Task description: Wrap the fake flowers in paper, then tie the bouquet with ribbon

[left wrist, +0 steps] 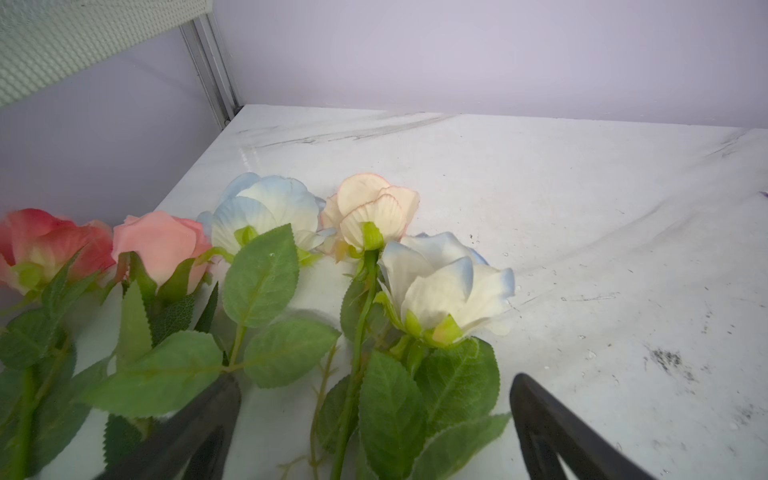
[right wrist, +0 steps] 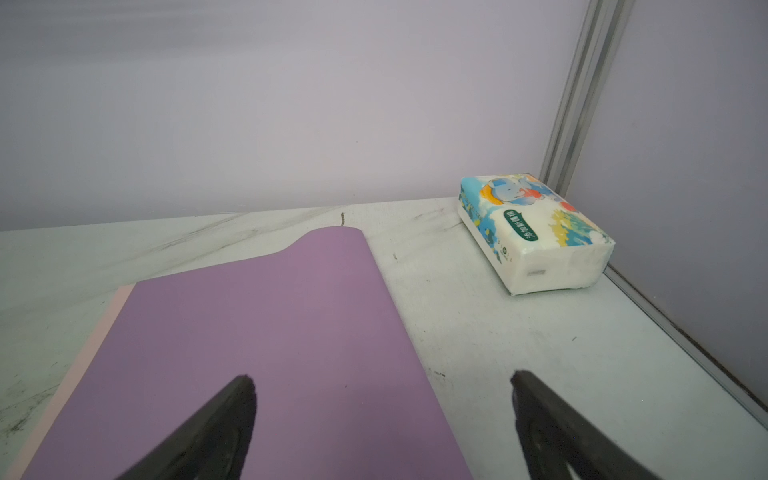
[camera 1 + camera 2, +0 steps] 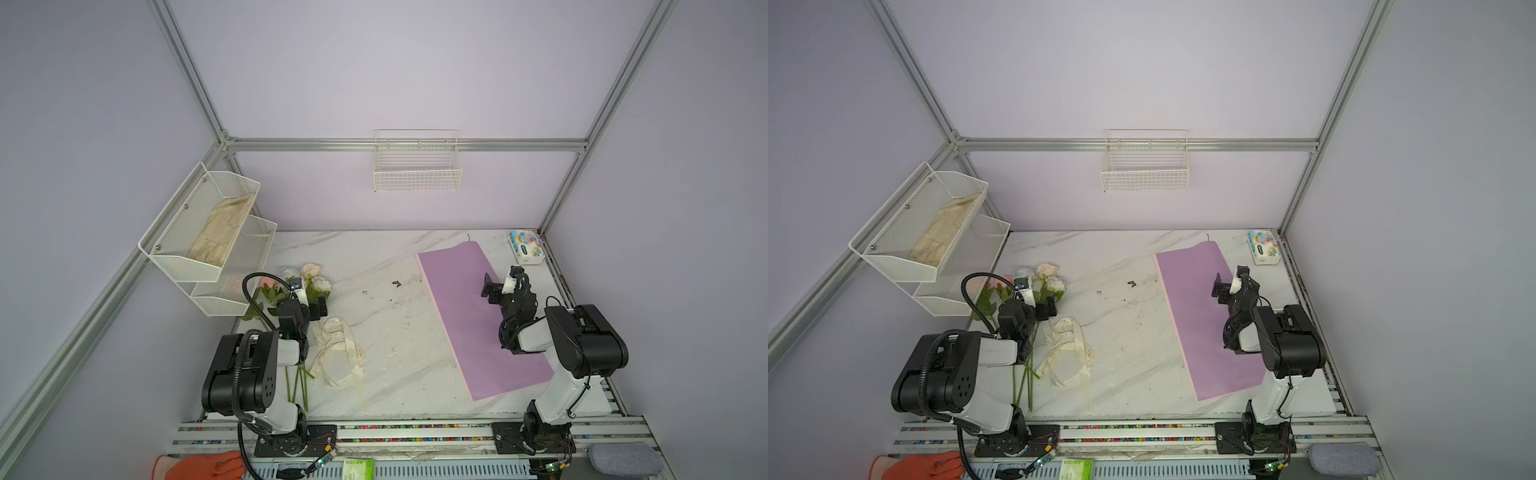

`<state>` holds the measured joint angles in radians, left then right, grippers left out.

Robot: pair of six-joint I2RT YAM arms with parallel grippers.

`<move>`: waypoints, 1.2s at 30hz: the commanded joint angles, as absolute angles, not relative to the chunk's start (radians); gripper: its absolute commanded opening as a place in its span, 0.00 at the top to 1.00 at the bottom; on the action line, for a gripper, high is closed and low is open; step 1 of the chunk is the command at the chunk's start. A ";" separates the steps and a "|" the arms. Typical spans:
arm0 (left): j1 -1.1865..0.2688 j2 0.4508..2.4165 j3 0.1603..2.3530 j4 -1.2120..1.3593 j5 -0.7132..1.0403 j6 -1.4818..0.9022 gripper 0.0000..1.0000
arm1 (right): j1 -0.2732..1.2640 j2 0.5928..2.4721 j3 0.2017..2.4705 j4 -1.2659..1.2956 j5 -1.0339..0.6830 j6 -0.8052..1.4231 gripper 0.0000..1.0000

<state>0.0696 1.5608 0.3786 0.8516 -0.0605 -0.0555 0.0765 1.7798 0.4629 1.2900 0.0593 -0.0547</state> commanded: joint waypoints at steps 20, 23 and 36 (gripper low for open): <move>0.066 1.546 0.379 0.908 -0.034 -0.024 0.00 | 0.073 1.781 0.466 1.332 0.057 -0.065 0.03; 0.066 1.548 0.378 0.908 -0.012 -0.013 0.00 | 0.074 1.779 0.464 1.334 0.057 -0.067 0.03; 0.051 1.448 0.310 0.952 0.035 0.018 0.00 | 0.076 1.725 0.458 1.306 0.062 -0.074 0.02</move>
